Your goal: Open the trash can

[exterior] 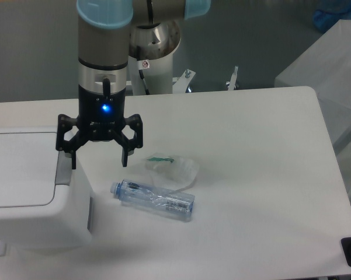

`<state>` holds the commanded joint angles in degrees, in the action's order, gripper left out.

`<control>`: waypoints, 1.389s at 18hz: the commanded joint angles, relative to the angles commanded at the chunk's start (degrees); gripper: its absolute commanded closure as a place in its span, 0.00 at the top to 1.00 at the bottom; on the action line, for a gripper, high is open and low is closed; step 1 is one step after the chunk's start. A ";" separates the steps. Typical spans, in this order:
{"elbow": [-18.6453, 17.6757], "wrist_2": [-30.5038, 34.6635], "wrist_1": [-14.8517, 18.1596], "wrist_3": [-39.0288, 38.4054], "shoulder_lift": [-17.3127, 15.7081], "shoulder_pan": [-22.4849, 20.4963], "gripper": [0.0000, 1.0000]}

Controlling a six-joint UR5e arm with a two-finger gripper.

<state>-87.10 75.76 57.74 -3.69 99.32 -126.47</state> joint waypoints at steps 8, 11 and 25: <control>-0.35 0.17 0.00 -1.14 0.70 0.79 1.00; -0.26 0.18 0.00 -1.14 0.97 0.79 1.00; -0.18 0.35 -0.09 -1.14 1.58 0.88 1.00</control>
<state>-87.28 76.11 57.66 -4.83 100.90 -125.60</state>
